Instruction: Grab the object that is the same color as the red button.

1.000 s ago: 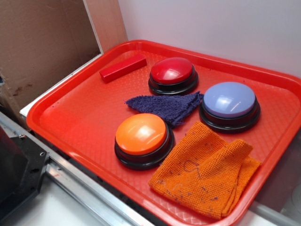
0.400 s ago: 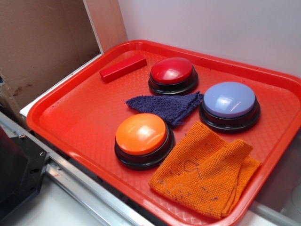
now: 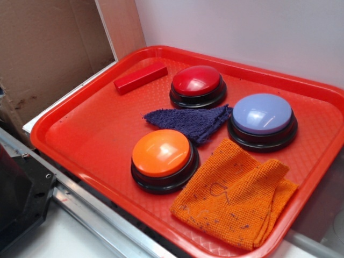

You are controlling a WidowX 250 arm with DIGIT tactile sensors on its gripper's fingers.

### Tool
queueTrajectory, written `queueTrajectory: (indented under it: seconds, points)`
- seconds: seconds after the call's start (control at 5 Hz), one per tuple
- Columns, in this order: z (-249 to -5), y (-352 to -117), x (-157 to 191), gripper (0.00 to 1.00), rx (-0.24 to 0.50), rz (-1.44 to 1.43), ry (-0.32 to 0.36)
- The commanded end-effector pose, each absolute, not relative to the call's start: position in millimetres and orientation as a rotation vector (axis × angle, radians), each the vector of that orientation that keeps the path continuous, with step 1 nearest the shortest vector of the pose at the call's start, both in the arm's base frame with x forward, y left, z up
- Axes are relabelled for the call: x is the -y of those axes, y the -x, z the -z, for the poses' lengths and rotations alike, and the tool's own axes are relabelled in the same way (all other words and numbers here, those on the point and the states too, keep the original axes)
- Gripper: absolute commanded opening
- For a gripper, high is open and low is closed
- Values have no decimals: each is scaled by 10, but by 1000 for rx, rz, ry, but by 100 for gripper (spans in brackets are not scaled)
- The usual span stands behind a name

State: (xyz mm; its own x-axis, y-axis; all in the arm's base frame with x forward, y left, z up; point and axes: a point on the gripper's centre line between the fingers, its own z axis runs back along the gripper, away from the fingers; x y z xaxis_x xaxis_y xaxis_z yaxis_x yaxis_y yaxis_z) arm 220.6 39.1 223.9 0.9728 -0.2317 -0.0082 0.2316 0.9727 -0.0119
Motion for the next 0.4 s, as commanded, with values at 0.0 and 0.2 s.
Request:
queueTrajectory:
  seconds: [0.0, 0.2]
  points:
    - [-2123, -2618, -745, 100, 13, 427, 6]
    - [-1769, -2700, -720, 100, -32, 365, -31]
